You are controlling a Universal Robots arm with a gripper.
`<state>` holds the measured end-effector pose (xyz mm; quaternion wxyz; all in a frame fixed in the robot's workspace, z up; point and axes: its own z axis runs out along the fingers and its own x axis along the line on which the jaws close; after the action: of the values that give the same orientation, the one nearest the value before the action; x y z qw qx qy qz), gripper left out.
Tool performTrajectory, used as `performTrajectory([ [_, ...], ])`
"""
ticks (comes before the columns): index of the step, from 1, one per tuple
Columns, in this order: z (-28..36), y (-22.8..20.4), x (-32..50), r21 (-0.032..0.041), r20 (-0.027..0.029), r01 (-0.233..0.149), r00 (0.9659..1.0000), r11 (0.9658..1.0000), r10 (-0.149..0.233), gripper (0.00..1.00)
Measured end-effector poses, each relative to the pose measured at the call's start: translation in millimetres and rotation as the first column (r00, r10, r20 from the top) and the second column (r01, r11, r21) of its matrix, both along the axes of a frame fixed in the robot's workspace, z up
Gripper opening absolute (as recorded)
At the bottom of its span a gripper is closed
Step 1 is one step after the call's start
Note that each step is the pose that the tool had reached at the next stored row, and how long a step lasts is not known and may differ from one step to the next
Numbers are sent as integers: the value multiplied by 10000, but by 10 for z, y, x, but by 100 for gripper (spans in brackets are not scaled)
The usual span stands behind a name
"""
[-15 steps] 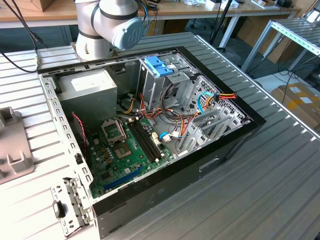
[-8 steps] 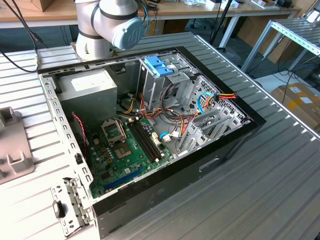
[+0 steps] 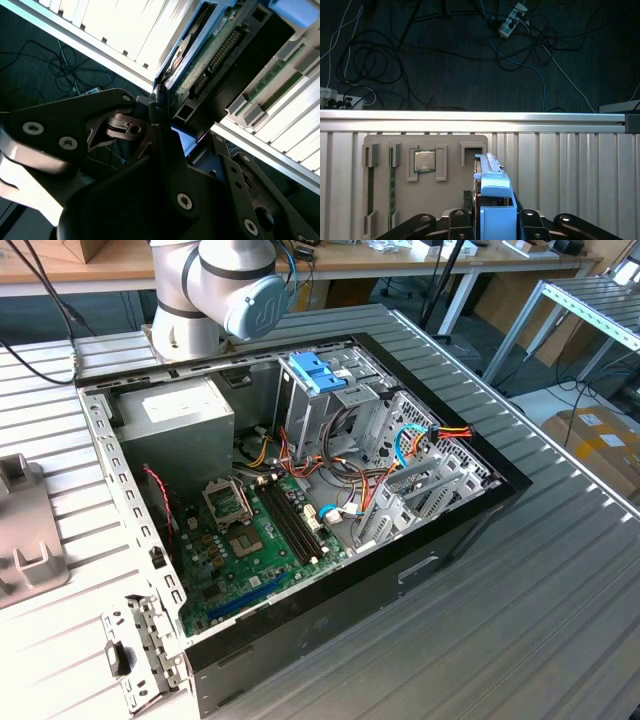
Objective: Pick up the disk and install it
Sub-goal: 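Pick up the disk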
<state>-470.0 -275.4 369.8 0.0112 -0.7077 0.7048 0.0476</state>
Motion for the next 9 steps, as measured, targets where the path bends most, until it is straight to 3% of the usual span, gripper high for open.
performTrajectory([
  [9,39,0,0,0,0,0,10000,10000,0,37],
])
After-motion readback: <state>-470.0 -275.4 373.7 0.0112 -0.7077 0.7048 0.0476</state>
